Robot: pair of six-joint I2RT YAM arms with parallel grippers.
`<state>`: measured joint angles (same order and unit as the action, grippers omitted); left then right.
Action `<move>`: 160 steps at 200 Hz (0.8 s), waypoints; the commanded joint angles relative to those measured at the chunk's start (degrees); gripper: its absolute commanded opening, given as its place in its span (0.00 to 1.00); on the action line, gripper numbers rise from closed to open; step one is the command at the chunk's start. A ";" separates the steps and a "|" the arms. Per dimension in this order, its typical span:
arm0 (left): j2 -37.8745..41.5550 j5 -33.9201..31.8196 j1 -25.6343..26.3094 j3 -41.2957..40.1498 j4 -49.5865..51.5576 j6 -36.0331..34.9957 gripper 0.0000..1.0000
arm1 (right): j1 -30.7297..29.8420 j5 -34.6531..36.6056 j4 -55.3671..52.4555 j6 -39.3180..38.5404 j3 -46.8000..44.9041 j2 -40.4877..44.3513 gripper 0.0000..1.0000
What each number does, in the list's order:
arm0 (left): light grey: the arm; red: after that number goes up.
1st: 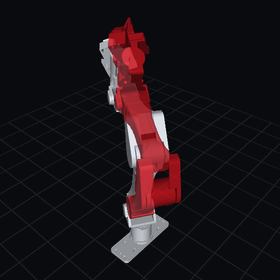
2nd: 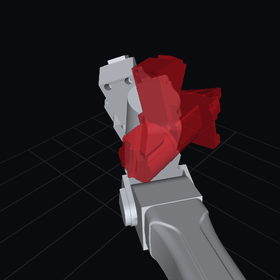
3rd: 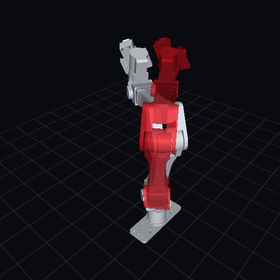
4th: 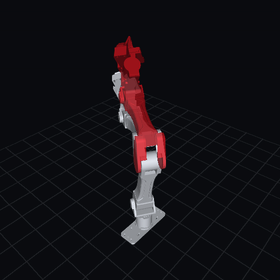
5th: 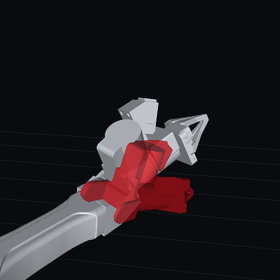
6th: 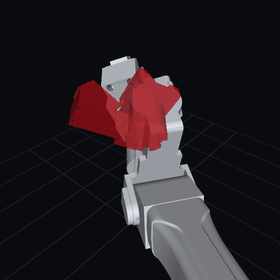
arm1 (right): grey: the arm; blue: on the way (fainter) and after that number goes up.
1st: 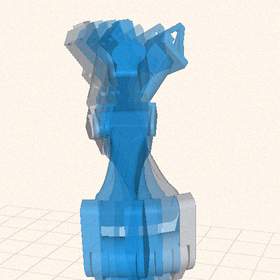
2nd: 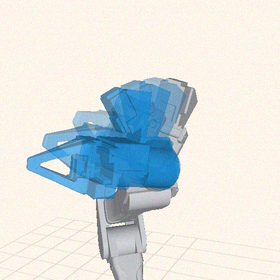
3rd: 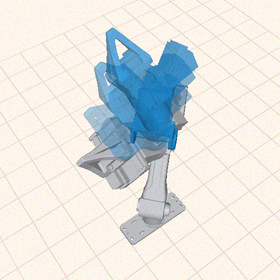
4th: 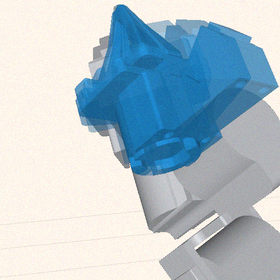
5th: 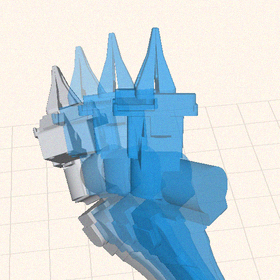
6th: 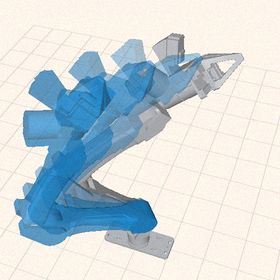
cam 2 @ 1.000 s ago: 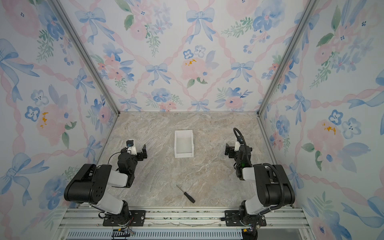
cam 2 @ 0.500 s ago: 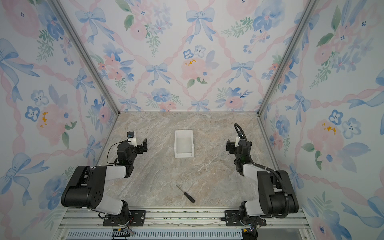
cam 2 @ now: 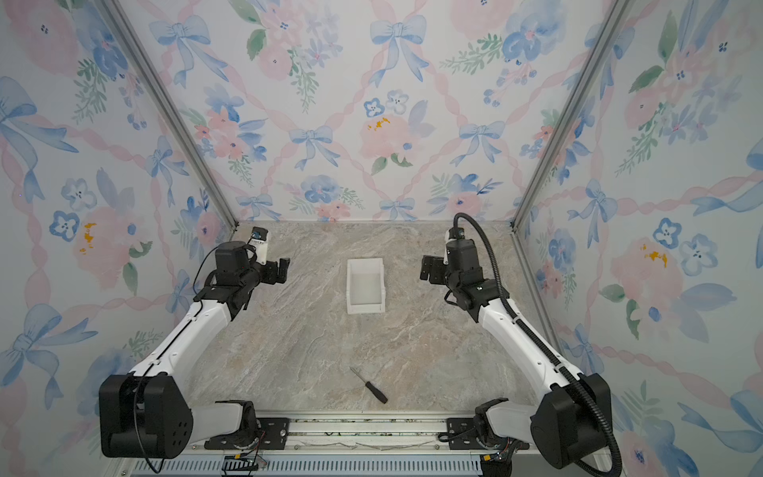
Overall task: Put the screwdriver in the bin
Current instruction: Pick up the screwdriver from the bottom-center of the table.
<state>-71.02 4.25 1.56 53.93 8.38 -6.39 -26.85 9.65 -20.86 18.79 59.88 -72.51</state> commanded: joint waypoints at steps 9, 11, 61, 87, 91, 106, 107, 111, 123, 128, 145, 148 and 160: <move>5.77 6.85 0.86 0.24 17.43 -3.83 0.98 | -16.80 2.37 -14.43 4.81 -2.58 3.38 0.99; 6.15 7.09 0.96 0.11 17.85 -4.01 0.98 | -18.01 2.05 -14.44 4.92 -2.95 3.53 0.98; 11.40 6.29 5.13 1.44 25.06 -5.79 0.98 | -37.05 0.70 -13.89 14.19 -11.48 3.77 0.82; 11.53 7.18 6.58 3.01 26.82 -5.09 0.98 | -41.50 -0.79 -13.43 15.25 -12.98 1.10 0.76; 11.40 7.65 6.61 3.36 27.23 -4.99 0.98 | -41.87 -1.15 -13.26 15.35 -13.13 0.49 0.75; 10.42 9.62 6.61 4.48 29.27 -5.28 0.98 | -42.93 -1.85 -12.21 16.10 -13.82 -1.67 0.74; 10.40 9.72 6.65 4.54 29.34 -5.33 0.98 | -42.98 -2.01 -12.02 16.10 -13.86 -1.80 0.73; 10.23 10.04 6.70 4.65 29.63 -5.65 0.98 | -43.19 -2.56 -11.18 16.18 -14.21 -2.22 0.72; 10.12 10.05 6.88 4.50 29.79 -6.33 0.98 | -43.76 -4.04 -9.26 16.63 -14.83 -4.03 0.67; 9.99 10.07 6.91 4.39 29.77 -6.45 0.98 | -43.89 -4.79 -8.53 16.63 -14.91 -4.99 0.65; 9.13 10.33 7.04 4.73 29.76 -6.03 0.98 | -44.96 -4.79 -8.60 18.33 -13.69 -8.52 0.63; 9.02 10.41 7.05 4.81 29.76 -5.84 0.98 | -45.28 -4.56 -8.66 18.53 -13.44 -9.21 0.63; 8.55 10.77 7.16 5.02 29.76 -5.65 0.98 | -45.98 -4.77 -8.95 18.71 -12.24 -11.91 0.62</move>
<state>-61.39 13.06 8.32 57.54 36.38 -11.40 -70.98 6.07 -30.26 35.16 45.95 -80.38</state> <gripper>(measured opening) 0.980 0.626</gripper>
